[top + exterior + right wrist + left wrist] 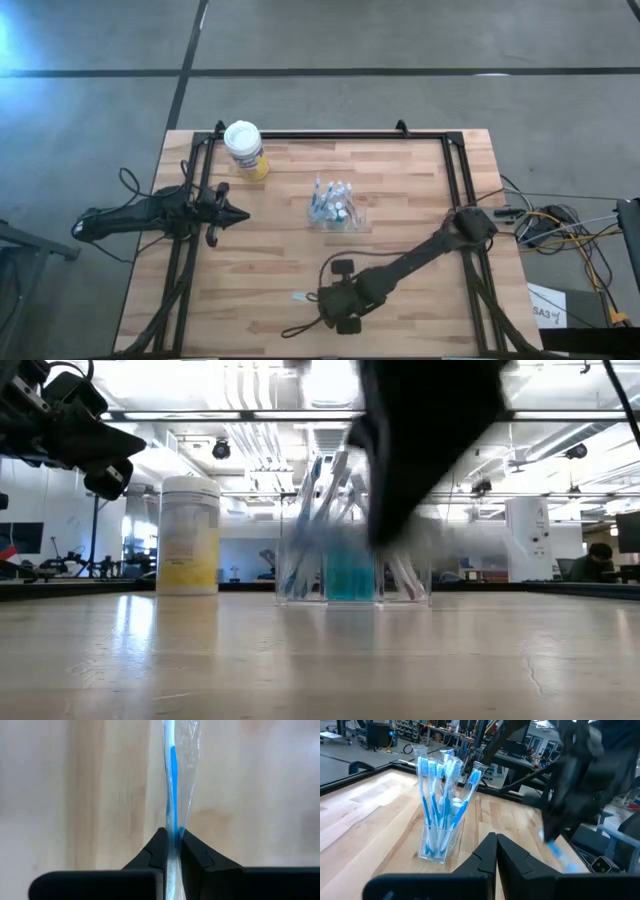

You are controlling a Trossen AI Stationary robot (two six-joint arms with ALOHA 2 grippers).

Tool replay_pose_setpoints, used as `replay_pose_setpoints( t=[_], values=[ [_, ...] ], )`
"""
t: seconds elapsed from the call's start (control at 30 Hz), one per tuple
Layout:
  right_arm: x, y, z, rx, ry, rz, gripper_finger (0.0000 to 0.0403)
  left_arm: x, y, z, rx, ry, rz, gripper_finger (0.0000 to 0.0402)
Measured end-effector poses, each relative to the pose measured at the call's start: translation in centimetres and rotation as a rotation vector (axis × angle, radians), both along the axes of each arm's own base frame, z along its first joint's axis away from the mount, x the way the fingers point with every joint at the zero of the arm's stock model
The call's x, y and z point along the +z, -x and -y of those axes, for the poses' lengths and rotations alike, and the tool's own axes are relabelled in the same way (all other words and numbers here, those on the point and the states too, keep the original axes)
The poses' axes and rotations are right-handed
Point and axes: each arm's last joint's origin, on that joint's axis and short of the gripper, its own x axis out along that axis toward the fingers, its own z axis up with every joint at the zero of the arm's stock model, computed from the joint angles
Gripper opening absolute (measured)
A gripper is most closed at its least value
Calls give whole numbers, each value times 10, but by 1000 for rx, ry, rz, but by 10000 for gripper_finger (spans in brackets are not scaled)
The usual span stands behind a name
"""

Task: Pick & Place toothbrushing station
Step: Put the blue toothbrush into the left compartment of the transparent organizer

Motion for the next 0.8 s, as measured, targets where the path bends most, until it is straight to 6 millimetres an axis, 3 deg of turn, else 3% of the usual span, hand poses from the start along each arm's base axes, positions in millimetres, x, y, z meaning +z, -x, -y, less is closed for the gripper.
replay_pose_setpoints(
  t=[0.27, 0.37, 0.53, 0.67, 0.8],
  values=[
    [90, 23, 27, 207, 7, 274, 17, 1, 0, 0, -10, -96, 16, 13],
    [121, 43, 45, 272, 8, 408, 17, 5, 1, 0, -14, -156, 32, 9],
    [154, 87, 82, 376, -76, 679, 16, 10, 1, 0, -13, -213, 81, 5],
    [160, 131, 117, 348, -67, 851, 17, 16, 0, 0, 9, -264, 151, 6],
    [141, 168, 140, 317, -63, 975, 21, 21, 1, -1, 26, -266, 205, 6]
  ],
)
